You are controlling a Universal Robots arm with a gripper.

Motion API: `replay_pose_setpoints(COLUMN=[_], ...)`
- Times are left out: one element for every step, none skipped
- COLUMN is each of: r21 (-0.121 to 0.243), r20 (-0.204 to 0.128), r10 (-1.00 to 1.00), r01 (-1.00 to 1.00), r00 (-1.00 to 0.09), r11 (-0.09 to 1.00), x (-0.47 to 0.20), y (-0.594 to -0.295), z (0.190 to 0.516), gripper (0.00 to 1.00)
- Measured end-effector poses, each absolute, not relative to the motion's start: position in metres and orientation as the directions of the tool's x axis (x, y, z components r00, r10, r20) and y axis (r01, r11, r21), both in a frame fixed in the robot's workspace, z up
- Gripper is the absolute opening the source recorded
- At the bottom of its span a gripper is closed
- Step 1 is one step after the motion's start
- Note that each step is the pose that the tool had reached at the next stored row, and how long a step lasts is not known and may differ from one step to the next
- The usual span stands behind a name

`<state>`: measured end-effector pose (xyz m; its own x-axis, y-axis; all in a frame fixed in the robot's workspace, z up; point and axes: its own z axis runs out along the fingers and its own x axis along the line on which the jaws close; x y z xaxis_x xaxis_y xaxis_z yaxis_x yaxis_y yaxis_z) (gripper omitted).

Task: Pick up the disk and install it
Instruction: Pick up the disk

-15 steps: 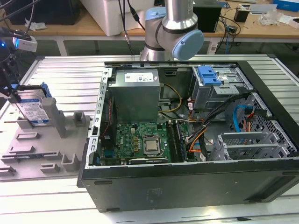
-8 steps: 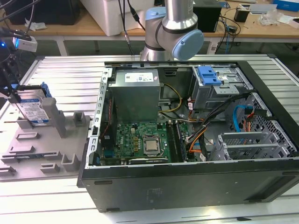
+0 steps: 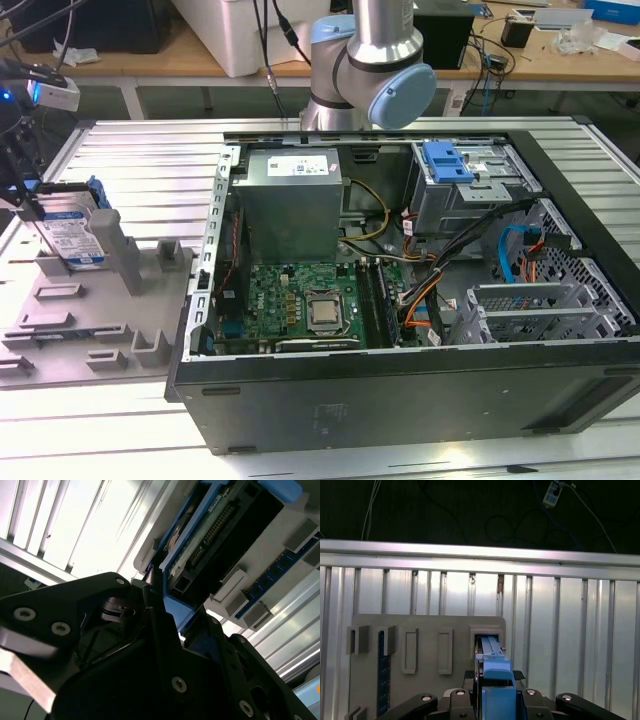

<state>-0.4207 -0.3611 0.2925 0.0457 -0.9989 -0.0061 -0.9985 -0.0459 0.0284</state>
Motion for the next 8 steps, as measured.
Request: replay_pose_setpoints(r21=[0.029, 0.029, 0.029, 0.029, 0.029, 0.029, 0.029, 0.029], r20=[-0.006, -0.006, -0.006, -0.006, -0.006, -0.006, -0.006, -0.006], r10=[-0.999, -0.999, -0.999, -0.999, -0.999, -0.999, -0.999, -0.999], r01=[-0.999, -0.999, -0.999, -0.999, -0.999, -0.999, -0.999, -0.999], r00=[0.046, 0.046, 0.046, 0.046, 0.046, 0.046, 0.046, 0.046], r11=[-0.046, -0.046, -0.046, -0.046, -0.046, -0.046, -0.046, -0.046], x=[-0.4208, -0.4208, -0.4208, -0.4211, -0.4218, -0.4234, -0.4234, -0.4233], y=[-0.3611, -0.3611, -0.3611, -0.3611, -0.3611, -0.3612, -0.3614, -0.3615], z=[0.2949, 0.2978, 0.2985, 0.2985, 0.2967, 0.2893, 0.2886, 0.2886], gripper=[0.37, 0.37, 0.37, 0.37, 0.37, 0.37, 0.37, 0.37])
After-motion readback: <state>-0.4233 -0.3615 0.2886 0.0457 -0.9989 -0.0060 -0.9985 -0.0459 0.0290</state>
